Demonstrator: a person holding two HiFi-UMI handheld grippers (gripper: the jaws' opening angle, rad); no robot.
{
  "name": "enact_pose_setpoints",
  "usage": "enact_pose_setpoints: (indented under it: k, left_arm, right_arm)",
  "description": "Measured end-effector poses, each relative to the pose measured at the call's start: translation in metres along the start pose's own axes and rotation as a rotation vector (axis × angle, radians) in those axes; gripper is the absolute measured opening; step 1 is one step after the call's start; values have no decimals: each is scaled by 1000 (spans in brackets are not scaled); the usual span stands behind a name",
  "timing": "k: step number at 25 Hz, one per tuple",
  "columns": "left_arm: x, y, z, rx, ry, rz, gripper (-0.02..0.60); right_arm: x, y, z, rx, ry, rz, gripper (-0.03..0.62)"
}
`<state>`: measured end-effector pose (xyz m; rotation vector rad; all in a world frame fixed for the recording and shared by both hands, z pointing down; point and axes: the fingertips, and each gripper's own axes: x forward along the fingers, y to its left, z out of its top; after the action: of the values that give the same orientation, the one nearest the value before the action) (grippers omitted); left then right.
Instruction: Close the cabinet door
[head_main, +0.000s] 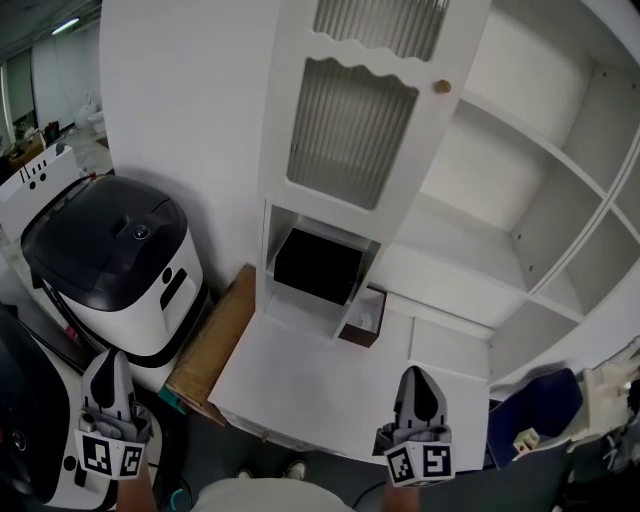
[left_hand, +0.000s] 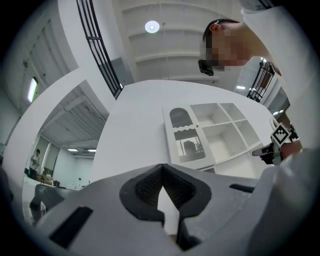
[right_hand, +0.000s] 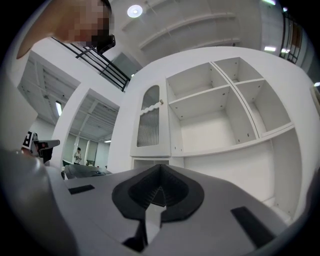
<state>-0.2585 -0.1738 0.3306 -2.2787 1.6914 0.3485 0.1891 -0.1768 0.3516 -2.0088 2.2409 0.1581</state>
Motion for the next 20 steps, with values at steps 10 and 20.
enact_pose_setpoints:
  k: [10, 20]
  left_arm:
    - [-2, -13, -12, -49, 33, -73, 5]
    - [-8, -29, -17, -49, 49, -114, 5]
  right_arm:
    - [-5, 22, 1, -6, 6, 19, -2]
    - [-14, 30, -2, 3, 18, 36, -2]
